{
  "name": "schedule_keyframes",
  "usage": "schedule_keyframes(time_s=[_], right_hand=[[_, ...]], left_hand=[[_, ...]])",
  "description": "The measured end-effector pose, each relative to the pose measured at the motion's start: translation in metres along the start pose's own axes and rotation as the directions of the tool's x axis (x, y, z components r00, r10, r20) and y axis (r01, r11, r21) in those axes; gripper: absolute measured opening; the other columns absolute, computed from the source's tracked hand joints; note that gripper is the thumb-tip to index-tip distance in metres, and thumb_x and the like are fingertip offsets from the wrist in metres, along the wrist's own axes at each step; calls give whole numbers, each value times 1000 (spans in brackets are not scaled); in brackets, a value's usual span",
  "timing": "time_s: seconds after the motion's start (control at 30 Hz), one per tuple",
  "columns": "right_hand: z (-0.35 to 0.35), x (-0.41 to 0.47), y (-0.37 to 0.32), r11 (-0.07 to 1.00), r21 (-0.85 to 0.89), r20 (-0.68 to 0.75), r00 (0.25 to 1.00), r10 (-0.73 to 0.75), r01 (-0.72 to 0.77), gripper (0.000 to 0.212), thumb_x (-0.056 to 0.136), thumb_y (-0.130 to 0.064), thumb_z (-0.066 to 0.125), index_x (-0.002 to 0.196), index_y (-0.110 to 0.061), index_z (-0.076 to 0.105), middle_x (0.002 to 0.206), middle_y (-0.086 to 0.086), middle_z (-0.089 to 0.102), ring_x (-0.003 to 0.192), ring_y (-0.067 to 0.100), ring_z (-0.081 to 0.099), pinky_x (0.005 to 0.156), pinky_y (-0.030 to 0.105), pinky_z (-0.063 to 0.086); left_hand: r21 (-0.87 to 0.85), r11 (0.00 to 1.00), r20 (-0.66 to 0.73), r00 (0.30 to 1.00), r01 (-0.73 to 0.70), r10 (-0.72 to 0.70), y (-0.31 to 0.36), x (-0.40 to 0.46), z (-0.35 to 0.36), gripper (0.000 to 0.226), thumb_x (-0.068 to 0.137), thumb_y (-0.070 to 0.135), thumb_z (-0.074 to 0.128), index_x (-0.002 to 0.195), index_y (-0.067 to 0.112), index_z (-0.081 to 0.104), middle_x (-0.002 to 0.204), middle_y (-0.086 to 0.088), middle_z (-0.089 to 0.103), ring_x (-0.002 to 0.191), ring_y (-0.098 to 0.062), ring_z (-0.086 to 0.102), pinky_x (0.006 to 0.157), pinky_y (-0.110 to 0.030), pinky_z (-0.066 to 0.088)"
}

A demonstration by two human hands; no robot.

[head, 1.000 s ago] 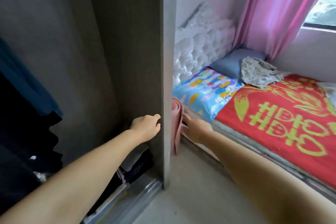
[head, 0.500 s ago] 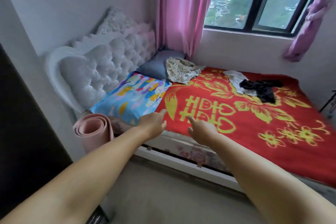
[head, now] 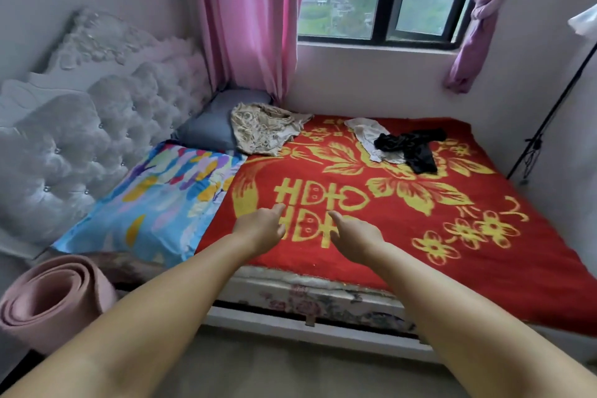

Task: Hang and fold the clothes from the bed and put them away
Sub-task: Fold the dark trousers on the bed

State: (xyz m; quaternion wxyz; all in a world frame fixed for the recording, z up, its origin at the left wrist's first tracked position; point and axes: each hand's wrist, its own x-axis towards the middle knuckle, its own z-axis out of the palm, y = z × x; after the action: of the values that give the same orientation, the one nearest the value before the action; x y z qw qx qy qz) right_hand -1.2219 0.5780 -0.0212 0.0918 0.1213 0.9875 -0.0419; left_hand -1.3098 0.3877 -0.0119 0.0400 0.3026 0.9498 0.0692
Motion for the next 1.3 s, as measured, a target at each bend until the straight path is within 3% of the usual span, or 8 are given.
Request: schedule_keyframes(time_s=[0.07,0.23,0.37,0.6,0.7,0.83,1.07,1.3], right_hand=[[2,20,17,999,9,-4,999,33,-33,52,102,-31,31,152,-25,15,109,10,65,90,30,63,71,40,51],[-5,85,74,982,64,-43,982,182,-179,51,103,-31,32,151,-22,18,91,4,61,78,26,58,55,31,39],[-4,124,119,944,103,-48,946,320,-314,44,102,-34,32,143,-21,32,107,8,65,92,28,62,61,32,40],[16,156,200,878,129,35,887,460,-461,42,100,-34,33,140,-19,37,117,10,64,104,30,62,75,35,44],[21,175,247,858,147,58,870,490,-492,43,100,-34,33,141,-20,36,119,10,63,105,30,62,74,34,42],[37,212,326,850,162,81,866,494,-500,42,101,-33,31,141,-20,35,113,8,64,98,29,63,67,32,41],[91,292,482,858,150,224,862,455,-492,40,101,-31,31,138,-18,37,111,4,65,96,26,63,64,30,42],[161,413,604,881,174,189,893,408,-439,33,101,-27,30,128,-13,43,108,6,65,95,29,63,65,33,40]], left_hand=[[4,1000,18,999,-30,30,6,33,4,50,100,33,39,147,23,28,99,-5,66,66,-22,54,48,-27,36],[30,990,40,990,-138,137,24,139,5,47,99,34,39,145,24,31,98,-4,63,73,-25,58,45,-28,31],[68,969,82,969,-239,233,38,217,7,47,100,34,37,145,24,30,106,-5,63,74,-23,59,44,-29,33],[75,935,182,927,-346,328,93,309,40,45,100,35,37,142,21,32,111,-5,62,82,-22,58,52,-29,40],[64,921,208,908,-384,364,129,349,59,44,100,35,37,142,20,33,109,-5,61,77,-20,55,53,-29,42],[73,908,247,890,-413,384,182,411,90,46,99,34,38,143,22,32,110,-5,63,90,-26,62,59,-32,43],[88,916,365,868,-393,337,294,532,170,44,99,33,36,141,18,33,108,-5,63,95,-26,63,61,-32,43],[13,926,366,864,-377,346,395,663,281,42,101,31,36,140,17,33,103,-3,62,78,-21,59,53,-29,43]])
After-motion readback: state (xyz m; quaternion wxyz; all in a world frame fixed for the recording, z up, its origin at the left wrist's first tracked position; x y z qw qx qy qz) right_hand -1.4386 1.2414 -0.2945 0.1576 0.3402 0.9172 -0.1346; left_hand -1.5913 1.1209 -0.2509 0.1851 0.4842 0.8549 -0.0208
